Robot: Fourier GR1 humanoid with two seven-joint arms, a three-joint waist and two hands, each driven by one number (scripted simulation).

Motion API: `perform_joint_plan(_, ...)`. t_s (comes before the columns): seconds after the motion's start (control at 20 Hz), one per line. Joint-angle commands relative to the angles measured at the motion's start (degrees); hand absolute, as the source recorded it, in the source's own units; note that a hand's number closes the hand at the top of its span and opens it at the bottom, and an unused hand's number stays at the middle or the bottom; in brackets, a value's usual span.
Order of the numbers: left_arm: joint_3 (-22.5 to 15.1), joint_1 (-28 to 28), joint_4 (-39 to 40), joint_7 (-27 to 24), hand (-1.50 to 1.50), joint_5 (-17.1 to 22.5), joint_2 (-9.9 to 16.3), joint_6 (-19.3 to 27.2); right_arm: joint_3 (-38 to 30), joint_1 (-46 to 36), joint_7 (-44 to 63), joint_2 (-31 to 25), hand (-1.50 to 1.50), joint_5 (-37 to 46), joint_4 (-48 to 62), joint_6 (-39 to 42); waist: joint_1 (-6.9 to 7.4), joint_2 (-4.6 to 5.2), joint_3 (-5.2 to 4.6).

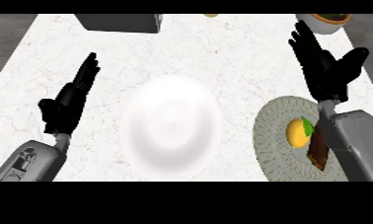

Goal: Pick the lemon from the placemat and place it in the plate

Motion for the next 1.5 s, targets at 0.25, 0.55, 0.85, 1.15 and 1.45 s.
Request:
perform_joint_plan(0.25, 5.7, -5.6, -6.4, 0.4, 0.00, 0.2, 4.5, -3.2, 7.7, -7.8, -13.7, 9.7, 1.50, 12.3, 10.2, -3.0, 0.42, -0.62, 1.92)
perform_joint_plan(0.55, 5.8, -5.8, -4.4, 2.6, 0.00, 2.1, 3.7, -4.2, 13.3, 1.7, -0.3, 10.3, -1.50, 31.1, 17.8, -30.0, -1.37, -0.78, 1.88)
perform_joint_plan(0.85, 7.9, -4.7, -8.3, 5.5, 0.00, 2.7, 4.5, -4.3, 7.4, 8.0, -21.6, 18.6, -1.50, 26.1, 14.9, -38.4, -1.40, -0.94, 1.97)
perform_joint_plan(1.15, 10.7, -2.3, -12.4, 9.1, 0.00, 2.6, 5.5, -7.0, 13.0, 10.2, -2.7, 10.2, -1.50, 40.1, 2.4, -40.5, -1.99, -1.33, 1.77)
perform_joint_plan(1.45, 11.2, -0.8, -10.0, 5.2, 0.00, 2.4, 5.3, -7.2, 13.5, 8.5, 20.5, -0.5, -1.50, 47.2, 4.7, -27.1, -2.71, -1.81, 1.21)
